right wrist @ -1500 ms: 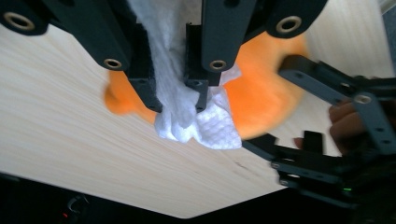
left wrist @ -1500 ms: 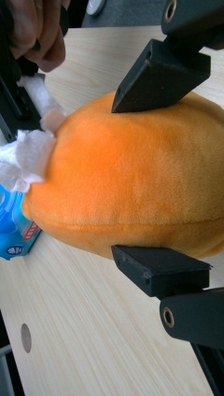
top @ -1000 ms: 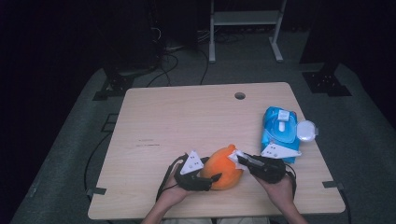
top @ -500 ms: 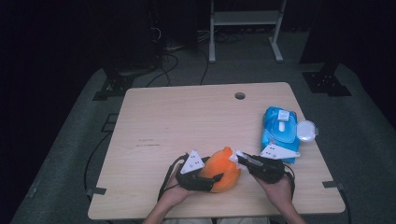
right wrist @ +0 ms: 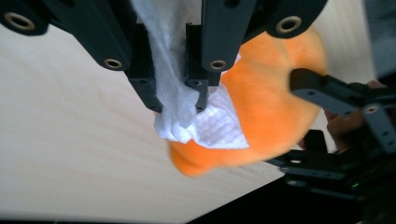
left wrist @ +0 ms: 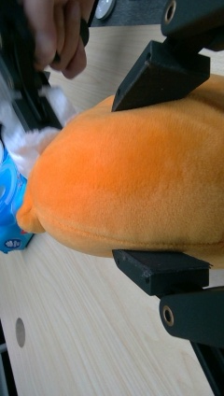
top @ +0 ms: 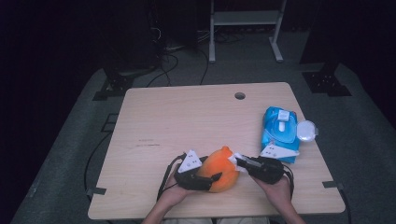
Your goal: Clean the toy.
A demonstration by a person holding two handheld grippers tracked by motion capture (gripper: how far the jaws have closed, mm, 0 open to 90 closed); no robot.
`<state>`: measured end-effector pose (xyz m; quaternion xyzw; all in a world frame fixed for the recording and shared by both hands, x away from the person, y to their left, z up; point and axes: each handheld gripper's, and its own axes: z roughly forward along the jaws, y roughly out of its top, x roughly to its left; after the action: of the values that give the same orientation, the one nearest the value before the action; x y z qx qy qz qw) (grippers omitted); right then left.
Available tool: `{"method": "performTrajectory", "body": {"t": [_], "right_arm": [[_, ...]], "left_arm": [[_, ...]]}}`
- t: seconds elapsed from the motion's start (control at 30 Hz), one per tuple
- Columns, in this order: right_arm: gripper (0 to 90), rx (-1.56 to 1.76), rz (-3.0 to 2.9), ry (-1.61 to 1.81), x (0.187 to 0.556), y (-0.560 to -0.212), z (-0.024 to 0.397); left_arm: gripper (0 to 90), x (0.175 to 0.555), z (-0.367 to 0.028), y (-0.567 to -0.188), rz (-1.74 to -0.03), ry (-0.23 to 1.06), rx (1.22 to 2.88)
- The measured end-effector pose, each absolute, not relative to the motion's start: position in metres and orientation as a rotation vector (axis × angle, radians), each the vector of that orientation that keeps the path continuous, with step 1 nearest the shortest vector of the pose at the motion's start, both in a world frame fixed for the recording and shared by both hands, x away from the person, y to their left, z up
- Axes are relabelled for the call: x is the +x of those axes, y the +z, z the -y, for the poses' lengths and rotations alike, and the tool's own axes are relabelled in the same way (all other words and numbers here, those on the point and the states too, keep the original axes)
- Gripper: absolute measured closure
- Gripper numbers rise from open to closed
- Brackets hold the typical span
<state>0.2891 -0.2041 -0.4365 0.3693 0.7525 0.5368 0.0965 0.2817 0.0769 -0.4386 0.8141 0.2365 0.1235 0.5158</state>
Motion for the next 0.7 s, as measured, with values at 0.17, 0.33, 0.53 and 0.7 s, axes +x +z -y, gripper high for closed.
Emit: {"method": "performTrajectory", "body": {"t": [0.17, 0.33, 0.53, 0.7], "right_arm": [[78.3, 1.026, -2.219, 1.637, 0.283, -0.426, 0.196], [77.8, 0.921, -2.241, 1.623, 0.277, -0.41, 0.189], [77.9, 0.969, -2.305, 1.629, 0.283, -0.42, 0.199], [77.9, 0.967, -2.301, 1.623, 0.283, -0.42, 0.198]], "left_arm": [[27.7, 0.28, -0.073, -0.439, -0.534, 0.31, 1.968], [26.6, 0.273, -0.062, -0.438, -0.473, 0.325, 1.986], [14.8, 0.288, -0.076, -0.435, -0.574, 0.177, 1.949], [25.2, 0.287, -0.072, -0.438, -0.569, 0.212, 1.96]]}}
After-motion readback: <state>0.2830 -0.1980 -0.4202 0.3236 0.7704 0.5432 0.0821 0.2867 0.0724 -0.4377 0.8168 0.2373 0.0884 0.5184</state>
